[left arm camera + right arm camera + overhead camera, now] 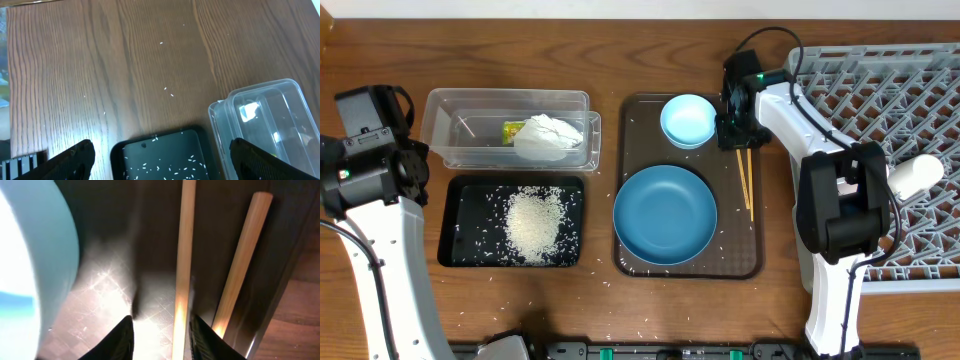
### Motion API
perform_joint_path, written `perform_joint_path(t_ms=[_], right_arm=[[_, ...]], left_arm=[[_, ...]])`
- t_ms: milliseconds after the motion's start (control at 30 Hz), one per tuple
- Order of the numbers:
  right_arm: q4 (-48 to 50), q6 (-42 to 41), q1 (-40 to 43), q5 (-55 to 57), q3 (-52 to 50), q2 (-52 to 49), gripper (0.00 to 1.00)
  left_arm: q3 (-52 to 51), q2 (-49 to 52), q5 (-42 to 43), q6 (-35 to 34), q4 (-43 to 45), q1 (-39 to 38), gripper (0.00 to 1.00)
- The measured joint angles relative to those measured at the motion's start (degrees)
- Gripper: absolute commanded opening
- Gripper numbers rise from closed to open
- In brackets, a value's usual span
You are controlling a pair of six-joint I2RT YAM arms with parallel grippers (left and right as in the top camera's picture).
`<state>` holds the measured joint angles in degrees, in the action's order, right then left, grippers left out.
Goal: Sort waste into correct bins and load items into the dishwasher rack
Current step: 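Lower the right gripper and grasp a wooden chopstick on the brown tray, then carry the chopstick right and release it into the gray dish rack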
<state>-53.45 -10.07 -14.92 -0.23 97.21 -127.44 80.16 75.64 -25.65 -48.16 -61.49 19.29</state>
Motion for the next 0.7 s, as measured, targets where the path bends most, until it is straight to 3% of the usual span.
perform_joint_path(t_ms=[100,267,467,700], right_arm=[[0.2,-0.02,0.0,0.39,-0.79,0.0,0.32],[0.61,-0.11,-0.02,1.33,-2.12,0.57,0.13],[0.17,-0.22,-0.02,1.51,-2.47,0.76,0.02],[-5.62,-1.66,0.17,-0.11,0.04,0.83,0.01]], left_arm=[[0.0,0.0,0.0,0.0,0.0,0.0,0.89],[0.0,0.0,0.0,0.0,0.0,0.0,0.89],[0.0,0.0,0.0,0.0,0.0,0.0,0.89],[0.0,0.0,0.0,0.0,-0.02,0.0,0.89]])
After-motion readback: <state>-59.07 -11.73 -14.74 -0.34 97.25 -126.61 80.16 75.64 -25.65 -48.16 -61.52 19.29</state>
